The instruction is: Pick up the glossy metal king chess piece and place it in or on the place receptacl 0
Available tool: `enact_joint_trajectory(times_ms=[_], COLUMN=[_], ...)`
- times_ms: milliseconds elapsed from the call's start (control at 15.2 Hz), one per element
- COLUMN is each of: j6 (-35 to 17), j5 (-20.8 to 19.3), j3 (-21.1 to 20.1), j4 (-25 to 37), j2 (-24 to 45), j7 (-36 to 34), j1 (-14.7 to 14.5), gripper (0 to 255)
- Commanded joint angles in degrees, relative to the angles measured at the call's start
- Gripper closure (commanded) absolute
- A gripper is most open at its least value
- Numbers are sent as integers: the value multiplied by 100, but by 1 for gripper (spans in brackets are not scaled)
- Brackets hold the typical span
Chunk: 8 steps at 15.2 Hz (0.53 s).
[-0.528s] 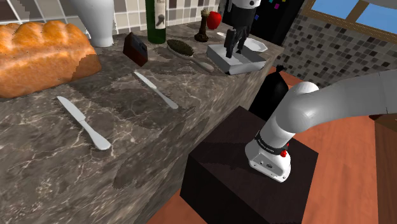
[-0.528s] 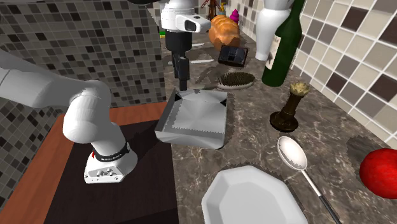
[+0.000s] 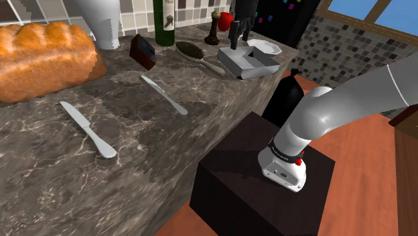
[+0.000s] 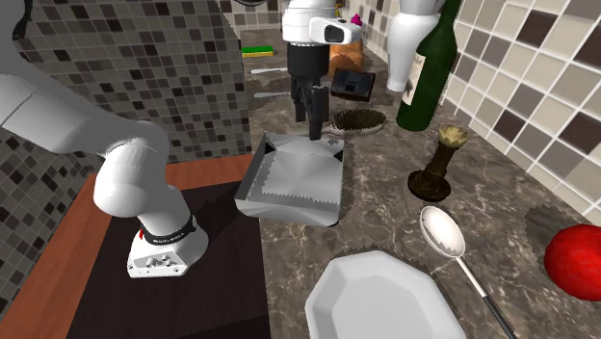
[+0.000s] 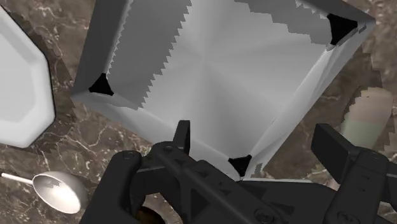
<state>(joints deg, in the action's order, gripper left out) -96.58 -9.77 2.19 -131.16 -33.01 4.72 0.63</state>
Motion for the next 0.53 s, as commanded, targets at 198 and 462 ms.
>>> enact_joint_trajectory(times_ms=[198, 462], j6=[-167, -242], j5=[-246, -385], j3=[166, 288], j4=[930, 1751], j2=[946, 1706], j7=[331, 602], j1=[83, 141], gripper=[0, 0])
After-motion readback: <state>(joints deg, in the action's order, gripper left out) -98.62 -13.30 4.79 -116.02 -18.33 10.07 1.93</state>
